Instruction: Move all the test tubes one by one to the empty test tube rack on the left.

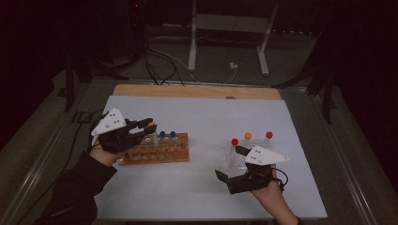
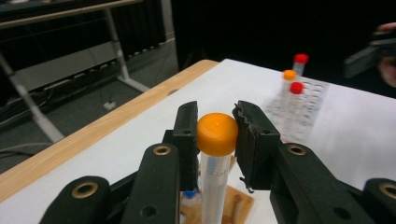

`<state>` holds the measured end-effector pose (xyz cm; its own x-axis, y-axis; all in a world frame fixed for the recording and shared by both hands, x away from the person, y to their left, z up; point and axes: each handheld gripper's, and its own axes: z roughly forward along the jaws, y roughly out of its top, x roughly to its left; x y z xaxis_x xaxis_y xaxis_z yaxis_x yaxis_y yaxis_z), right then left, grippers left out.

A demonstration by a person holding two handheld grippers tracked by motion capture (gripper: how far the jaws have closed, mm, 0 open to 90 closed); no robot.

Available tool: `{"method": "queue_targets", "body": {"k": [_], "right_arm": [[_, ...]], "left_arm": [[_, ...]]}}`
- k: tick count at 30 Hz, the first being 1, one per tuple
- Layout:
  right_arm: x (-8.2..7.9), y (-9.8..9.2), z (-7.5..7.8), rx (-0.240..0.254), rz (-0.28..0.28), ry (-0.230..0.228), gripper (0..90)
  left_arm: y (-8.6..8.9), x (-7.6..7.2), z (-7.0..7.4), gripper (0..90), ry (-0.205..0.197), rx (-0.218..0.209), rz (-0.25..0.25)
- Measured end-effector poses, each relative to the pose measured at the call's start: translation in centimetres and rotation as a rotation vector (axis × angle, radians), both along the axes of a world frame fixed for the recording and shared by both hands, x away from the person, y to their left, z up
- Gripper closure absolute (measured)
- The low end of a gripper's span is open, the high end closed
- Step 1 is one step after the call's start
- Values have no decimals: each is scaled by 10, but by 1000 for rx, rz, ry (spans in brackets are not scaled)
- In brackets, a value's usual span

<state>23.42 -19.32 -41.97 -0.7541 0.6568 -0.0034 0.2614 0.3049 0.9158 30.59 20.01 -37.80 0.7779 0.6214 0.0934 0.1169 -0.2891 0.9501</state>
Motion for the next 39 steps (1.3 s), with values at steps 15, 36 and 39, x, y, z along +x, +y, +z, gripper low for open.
{"method": "queue_targets", "body": {"k": [15, 36, 39], "right_arm": [[1, -6, -1, 10, -13, -2, 0], [1, -9, -3, 10, -16, 7, 0], [1, -9, -2, 11, -14, 9, 0]], "left_arm": [[1, 26, -37, 721, 58, -5, 76], [-6, 38, -75, 720, 161, 38, 78], [-7, 37, -76, 719, 156, 57, 80]]}}
